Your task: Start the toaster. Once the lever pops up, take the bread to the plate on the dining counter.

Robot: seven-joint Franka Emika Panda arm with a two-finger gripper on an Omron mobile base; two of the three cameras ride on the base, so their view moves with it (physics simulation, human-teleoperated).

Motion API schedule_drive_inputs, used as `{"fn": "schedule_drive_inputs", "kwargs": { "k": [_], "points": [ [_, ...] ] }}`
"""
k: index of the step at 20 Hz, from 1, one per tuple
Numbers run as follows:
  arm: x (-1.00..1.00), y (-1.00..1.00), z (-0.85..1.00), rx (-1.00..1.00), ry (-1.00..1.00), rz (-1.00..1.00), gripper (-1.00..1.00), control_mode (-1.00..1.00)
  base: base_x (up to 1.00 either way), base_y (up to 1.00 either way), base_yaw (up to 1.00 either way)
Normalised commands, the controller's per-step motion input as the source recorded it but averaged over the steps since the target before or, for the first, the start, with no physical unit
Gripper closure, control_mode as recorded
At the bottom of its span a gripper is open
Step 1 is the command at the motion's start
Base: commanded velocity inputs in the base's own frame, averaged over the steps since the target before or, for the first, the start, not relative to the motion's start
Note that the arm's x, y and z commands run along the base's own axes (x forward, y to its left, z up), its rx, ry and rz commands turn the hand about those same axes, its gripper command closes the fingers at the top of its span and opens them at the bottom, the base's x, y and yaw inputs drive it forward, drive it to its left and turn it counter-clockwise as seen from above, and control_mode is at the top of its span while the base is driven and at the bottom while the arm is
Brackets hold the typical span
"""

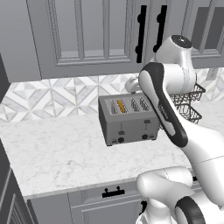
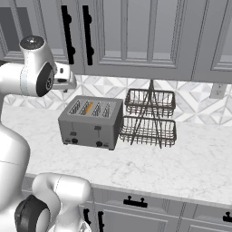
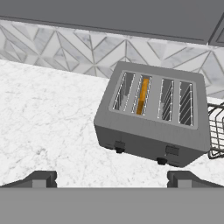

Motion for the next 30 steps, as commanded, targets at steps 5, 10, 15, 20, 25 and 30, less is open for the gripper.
{"fn": "schedule_drive_inputs", "kwargs": {
  "k": [5,10,15,20,25,30],
  "points": [
    [0.0,0.0,0.0,0.0,0.0,0.0,-1.0,-1.0,0.0,0.0,0.0],
    [0.0,0.0,0.0,0.0,0.0,0.0,-1.0,-1.0,0.0,0.0,0.0],
    [0.0,0.0,0.0,0.0,0.0,0.0,-1.0,-1.0,0.0,0.0,0.0],
    [0.0,0.0,0.0,0.0,0.0,0.0,-1.0,-1.0,0.0,0.0,0.0],
    [0.0,0.0,0.0,0.0,0.0,0.0,-1.0,-1.0,0.0,0.0,0.0],
    [0.0,0.0,0.0,0.0,0.0,0.0,-1.0,-1.0,0.0,0.0,0.0]
  ]
}}
